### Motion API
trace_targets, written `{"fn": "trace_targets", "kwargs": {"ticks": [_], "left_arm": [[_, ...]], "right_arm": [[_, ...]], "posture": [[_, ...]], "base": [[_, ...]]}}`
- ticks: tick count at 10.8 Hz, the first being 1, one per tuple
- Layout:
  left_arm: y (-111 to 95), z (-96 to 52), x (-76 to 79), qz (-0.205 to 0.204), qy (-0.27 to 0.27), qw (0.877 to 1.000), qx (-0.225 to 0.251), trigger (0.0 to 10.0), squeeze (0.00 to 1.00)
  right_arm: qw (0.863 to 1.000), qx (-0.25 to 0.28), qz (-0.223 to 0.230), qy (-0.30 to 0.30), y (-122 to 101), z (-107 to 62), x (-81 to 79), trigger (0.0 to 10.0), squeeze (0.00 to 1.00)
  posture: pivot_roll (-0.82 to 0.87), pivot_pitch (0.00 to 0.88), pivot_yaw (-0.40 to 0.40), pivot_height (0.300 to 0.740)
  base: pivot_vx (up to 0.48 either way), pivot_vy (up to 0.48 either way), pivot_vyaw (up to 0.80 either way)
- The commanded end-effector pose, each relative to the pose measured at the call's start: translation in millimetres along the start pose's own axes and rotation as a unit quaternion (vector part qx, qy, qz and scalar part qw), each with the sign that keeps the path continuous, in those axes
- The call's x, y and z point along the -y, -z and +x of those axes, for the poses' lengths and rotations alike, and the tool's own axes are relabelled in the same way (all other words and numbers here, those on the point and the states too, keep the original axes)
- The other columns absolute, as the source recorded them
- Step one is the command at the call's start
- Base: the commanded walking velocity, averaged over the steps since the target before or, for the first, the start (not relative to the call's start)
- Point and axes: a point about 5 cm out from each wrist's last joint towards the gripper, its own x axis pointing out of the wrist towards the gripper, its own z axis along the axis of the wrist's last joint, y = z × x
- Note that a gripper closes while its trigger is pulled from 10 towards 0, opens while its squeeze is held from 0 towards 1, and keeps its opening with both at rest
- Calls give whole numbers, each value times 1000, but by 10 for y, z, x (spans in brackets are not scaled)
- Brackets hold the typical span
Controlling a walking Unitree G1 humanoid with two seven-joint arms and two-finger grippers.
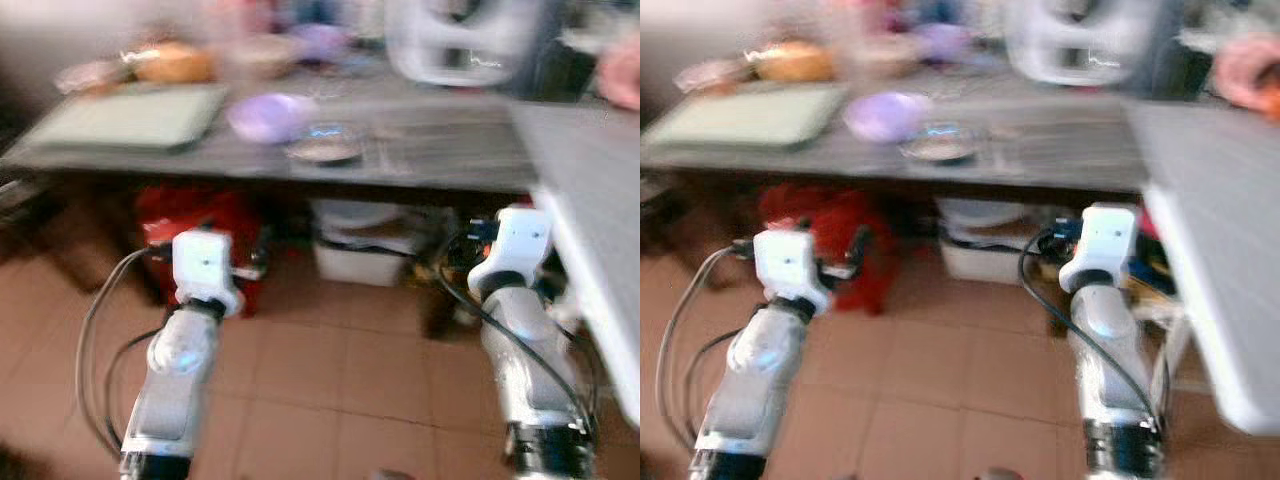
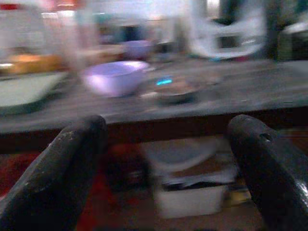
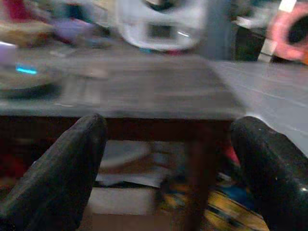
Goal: Setting the table
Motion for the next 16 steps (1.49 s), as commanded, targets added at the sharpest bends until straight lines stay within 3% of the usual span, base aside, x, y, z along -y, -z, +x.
{"fn": "trace_targets", "kwargs": {"ticks": [1,6,13,16], "left_arm": [[-29,-17,-61,10,-2,1000,4,10000,0],[2,-25,-77,5,-15,1000,-8,10000,0],[6,5,-114,5,-30,999,-14,10000,0],[26,23,-122,8,-48,999,-25,10000,0]], "right_arm": [[1000,10,6,-15,-63,18,-81,10000,0],[1000,-4,6,-26,3,8,-101,10000,0],[999,-16,4,-34,23,41,-137,10000,0],[999,-19,11,-34,39,37,-130,10000,0]], "posture": [[-14,0,21,740],[-7,0,14,740],[-6,0,18,740],[-4,0,16,740]], "base": [[349,-326,0],[208,-196,0],[0,0,-800],[0,0,0]]}}
